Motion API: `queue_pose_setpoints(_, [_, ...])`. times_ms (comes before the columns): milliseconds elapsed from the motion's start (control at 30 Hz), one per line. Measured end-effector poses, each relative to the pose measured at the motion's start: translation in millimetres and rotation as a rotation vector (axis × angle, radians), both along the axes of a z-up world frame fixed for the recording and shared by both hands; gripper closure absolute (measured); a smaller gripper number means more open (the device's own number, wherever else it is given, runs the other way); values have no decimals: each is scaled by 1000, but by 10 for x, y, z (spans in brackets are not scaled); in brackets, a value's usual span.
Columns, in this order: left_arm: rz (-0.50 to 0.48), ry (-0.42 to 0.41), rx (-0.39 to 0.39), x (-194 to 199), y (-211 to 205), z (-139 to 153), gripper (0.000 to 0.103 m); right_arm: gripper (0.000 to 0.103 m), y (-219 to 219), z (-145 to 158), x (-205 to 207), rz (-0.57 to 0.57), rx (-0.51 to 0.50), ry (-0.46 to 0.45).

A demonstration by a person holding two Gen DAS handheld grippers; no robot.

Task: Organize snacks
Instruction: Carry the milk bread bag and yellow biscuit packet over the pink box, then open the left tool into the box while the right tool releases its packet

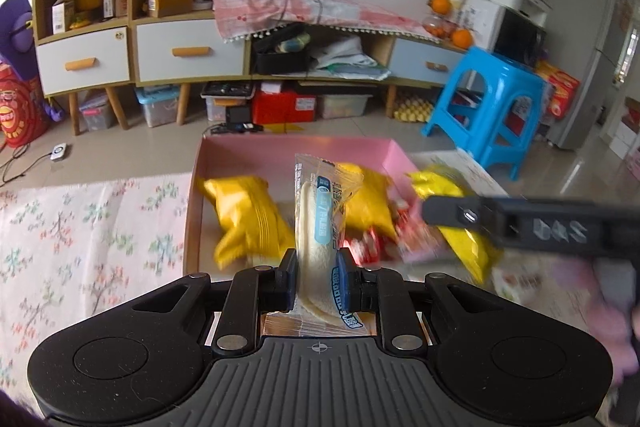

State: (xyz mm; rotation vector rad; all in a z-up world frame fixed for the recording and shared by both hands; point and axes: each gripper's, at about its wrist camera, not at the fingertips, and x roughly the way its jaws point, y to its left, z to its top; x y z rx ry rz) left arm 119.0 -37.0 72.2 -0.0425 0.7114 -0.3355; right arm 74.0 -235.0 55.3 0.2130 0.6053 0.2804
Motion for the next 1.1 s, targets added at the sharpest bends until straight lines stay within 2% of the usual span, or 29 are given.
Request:
queue_pose_setpoints(133, [49, 3, -24, 318, -9, -18, 86, 63, -108, -41, 79, -70, 77, 12])
queue_pose_setpoints(367, [105, 21, -35, 695, 48, -112, 86, 63, -157, -188, 162, -142, 108, 38])
queue_pose_setpoints(533, [111, 4, 18, 811, -9, -129, 85, 63, -137, -240, 179, -177, 174, 55])
queue_pose_setpoints(733, [126, -2, 38, 886, -6, -127, 85, 63, -52, -304, 211, -179, 167, 69])
queue_pose_setpoints(800, [123, -2, 47, 890, -1, -129, 84, 59, -49, -321, 211, -173, 159, 68])
queue_pose_setpoints(867, [113, -4, 48, 884, 8, -119, 76, 56, -67, -329, 218, -164, 163, 68])
queue_pose_setpoints(900, [116, -3, 43, 896, 17, -107, 74, 49, -77, -330, 221, -163, 163, 72])
queue_pose_setpoints(1033, [124, -7, 16, 862, 62, -74, 53, 41, -121, -310, 210, -169, 184, 81])
queue_pose_setpoints(1100, [120, -9, 21, 832, 63, -62, 49, 37, -132, -292, 194, -171, 196, 82])
